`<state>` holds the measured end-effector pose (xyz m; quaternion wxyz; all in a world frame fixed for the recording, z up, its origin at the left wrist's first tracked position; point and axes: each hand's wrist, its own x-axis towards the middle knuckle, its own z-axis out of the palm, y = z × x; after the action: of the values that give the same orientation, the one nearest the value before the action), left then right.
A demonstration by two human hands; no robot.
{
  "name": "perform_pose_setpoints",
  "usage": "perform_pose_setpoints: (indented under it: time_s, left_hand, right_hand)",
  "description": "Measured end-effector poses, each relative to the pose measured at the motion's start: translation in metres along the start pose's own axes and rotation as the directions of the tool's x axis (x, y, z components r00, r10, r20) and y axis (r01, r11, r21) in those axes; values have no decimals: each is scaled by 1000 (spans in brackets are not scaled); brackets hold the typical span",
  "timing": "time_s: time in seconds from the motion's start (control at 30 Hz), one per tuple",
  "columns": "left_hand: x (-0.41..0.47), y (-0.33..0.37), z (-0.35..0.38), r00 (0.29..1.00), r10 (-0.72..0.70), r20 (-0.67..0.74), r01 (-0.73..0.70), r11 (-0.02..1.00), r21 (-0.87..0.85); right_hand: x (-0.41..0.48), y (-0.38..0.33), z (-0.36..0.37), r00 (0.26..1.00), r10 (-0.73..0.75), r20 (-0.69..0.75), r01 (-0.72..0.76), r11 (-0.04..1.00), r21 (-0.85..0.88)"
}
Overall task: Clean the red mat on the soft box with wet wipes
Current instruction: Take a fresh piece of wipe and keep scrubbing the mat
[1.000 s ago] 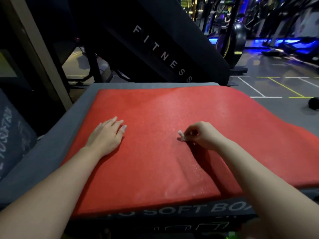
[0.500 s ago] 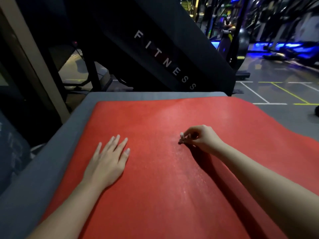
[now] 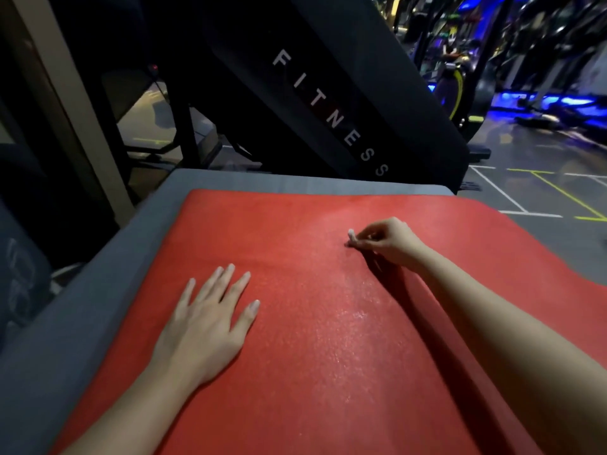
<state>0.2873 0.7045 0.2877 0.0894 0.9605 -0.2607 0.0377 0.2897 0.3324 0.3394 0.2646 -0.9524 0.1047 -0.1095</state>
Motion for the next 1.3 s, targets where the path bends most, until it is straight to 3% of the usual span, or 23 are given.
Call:
perform_pose_setpoints:
  time_s: [0.1, 0.27, 0.37, 0.47, 0.7, 0.83, 0.97, 1.13, 1.3]
  left_hand:
    - [0, -1, 0, 1000, -9, -10, 9, 1000, -1]
    - [-1, 1, 0, 1000, -10, -8, 10, 1000, 16]
    - [1, 2, -1, 1000, -6, -11, 6, 1000, 4]
    - [1, -1, -1, 1000, 1, -7, -1, 1000, -4]
    - [0, 2, -3, 1000, -10, 7, 10, 1000, -17]
    - [0, 3, -1, 1000, 2, 10, -3, 1000, 22]
    - [2, -1, 2, 1000, -15, -15, 15, 999, -41]
    - [3, -3, 0, 1000, 0, -20, 0, 999, -35]
    - [1, 0, -4, 1000, -6, -9, 6, 998, -56]
  right_hand:
    - [-4, 3, -11, 983, -60, 175, 65, 998, -24]
    - [47, -1, 19, 995, -17, -102, 12, 999, -47]
    - [80, -3, 27, 983, 76, -167, -74, 997, 21]
    - [95, -3, 31, 973, 141, -183, -135, 990, 47]
    - [90, 13, 15, 993, 119, -30, -118, 993, 8]
    - [131, 16, 28, 970, 158, -187, -155, 987, 27]
    - [171, 8, 36, 946, 252, -205, -228, 965, 133]
    - [167, 0, 44, 985, 96, -145, -95, 995, 13]
    - [126, -3, 12, 983, -67, 173, 105, 970, -221]
